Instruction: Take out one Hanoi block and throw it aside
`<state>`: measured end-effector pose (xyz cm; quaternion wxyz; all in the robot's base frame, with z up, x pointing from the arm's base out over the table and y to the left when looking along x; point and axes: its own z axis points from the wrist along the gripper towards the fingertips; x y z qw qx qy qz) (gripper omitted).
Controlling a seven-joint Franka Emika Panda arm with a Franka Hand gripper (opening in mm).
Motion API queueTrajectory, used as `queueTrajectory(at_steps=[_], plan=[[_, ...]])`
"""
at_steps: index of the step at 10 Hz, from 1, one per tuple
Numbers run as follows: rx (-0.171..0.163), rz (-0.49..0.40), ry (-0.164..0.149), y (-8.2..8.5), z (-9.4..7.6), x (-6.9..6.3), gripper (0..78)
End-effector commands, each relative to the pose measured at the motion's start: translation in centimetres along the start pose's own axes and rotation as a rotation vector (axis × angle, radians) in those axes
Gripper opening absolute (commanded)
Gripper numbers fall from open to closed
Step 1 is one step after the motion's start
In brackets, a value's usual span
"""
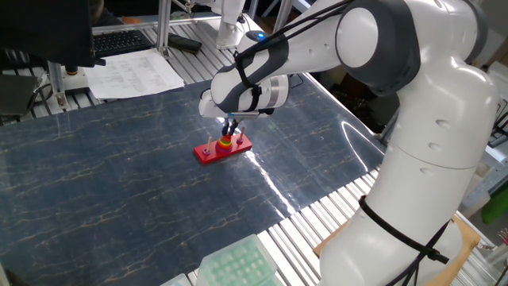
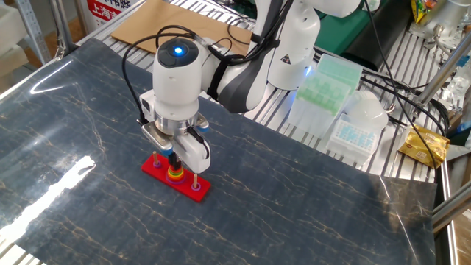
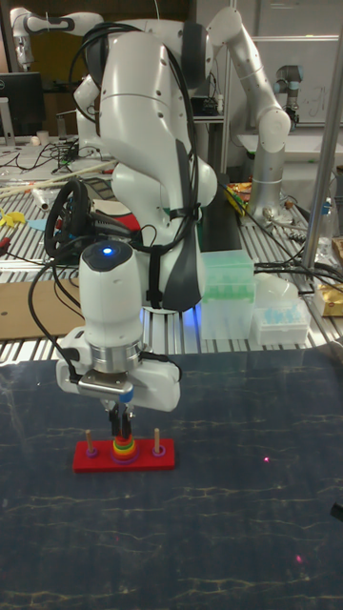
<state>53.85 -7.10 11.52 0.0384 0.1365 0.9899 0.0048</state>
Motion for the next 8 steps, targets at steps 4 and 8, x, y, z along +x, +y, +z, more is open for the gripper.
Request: queueTrajectory(at_steps=[4, 8], plan=[[0.000, 0.000, -0.003, 0.00, -0.09, -0.09, 1.2], [0.008, -0.006, -0.010, 0.04, -0.14, -0.08, 1.2]])
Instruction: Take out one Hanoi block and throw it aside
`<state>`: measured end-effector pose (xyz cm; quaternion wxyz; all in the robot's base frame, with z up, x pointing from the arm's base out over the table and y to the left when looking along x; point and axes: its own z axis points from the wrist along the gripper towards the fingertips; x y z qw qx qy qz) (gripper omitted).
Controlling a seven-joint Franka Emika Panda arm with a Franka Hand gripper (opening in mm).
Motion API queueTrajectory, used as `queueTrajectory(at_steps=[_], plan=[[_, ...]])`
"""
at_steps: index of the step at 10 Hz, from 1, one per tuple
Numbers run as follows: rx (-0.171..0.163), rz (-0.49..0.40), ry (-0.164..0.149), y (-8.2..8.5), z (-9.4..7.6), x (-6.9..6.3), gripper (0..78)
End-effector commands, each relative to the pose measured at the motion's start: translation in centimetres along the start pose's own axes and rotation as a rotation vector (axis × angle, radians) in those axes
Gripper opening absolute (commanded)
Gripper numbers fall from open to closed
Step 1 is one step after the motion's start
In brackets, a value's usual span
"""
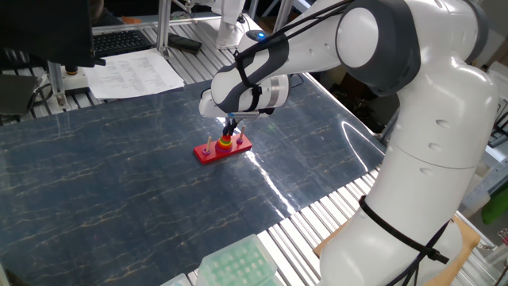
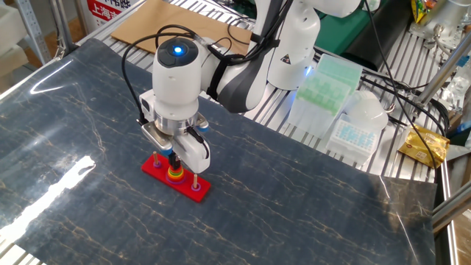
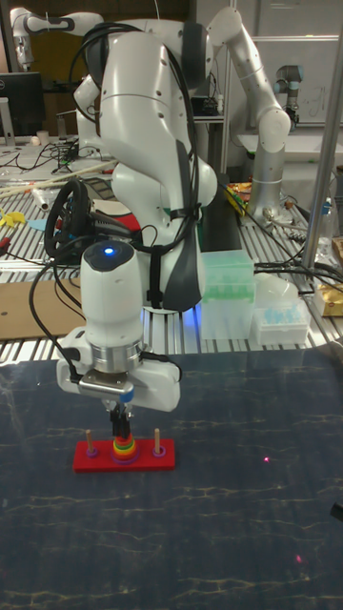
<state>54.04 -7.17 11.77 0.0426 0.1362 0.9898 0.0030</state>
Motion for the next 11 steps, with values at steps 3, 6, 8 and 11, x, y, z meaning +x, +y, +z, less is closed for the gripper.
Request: queueTrajectory(at_steps=[3, 6, 8, 11], plan=[[0.005, -0.001, -0.002, 0.08, 0.07, 0.14, 1.2], [0.005, -0.001, -0.002, 0.08, 0.07, 0.14, 77.4], [0.005, -0.001, -0.002, 0.08, 0.07, 0.14, 77.4], [0.005, -0.001, -0.002, 0.08, 0.07, 0.14, 77.4]])
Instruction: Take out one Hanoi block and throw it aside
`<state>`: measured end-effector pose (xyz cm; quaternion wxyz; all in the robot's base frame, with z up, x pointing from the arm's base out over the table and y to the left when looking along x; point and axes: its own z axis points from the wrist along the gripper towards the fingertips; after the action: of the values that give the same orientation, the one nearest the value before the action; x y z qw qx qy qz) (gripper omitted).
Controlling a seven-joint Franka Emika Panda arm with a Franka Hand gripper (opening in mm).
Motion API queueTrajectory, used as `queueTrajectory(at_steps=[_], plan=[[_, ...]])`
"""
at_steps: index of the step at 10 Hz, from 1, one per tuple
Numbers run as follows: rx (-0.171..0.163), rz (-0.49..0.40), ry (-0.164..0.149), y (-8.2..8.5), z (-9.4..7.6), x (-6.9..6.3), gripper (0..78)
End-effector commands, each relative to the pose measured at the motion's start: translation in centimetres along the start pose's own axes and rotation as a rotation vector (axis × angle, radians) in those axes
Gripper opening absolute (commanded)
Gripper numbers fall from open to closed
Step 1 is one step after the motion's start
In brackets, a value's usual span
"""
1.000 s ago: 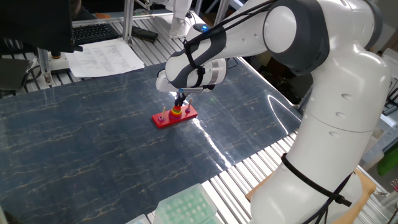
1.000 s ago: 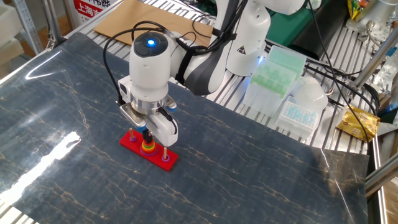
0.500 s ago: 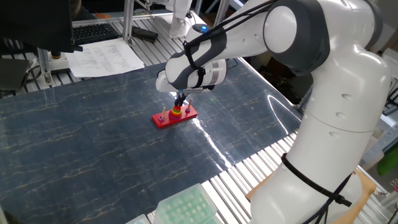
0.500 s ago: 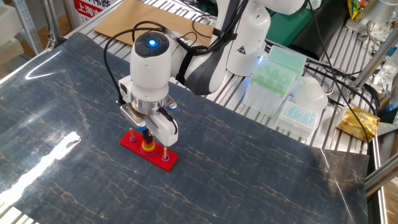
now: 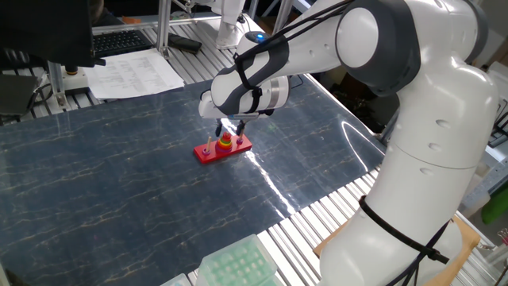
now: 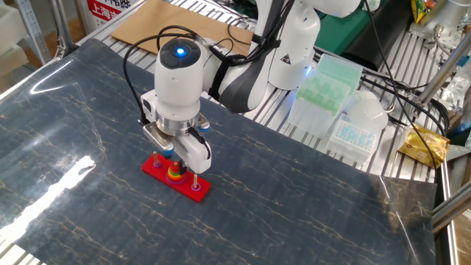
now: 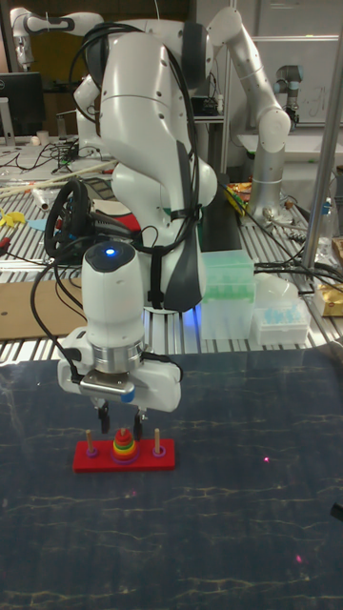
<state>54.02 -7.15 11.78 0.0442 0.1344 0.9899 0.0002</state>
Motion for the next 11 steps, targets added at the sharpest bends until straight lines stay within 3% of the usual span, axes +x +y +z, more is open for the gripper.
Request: queueTrajectory(at_steps=[1, 11], plan=[[0.000, 0.003, 0.002, 0.1, 0.1, 0.1, 77.4], [-0.003, 0.007, 0.001, 0.0, 1.1, 0.2, 77.4]])
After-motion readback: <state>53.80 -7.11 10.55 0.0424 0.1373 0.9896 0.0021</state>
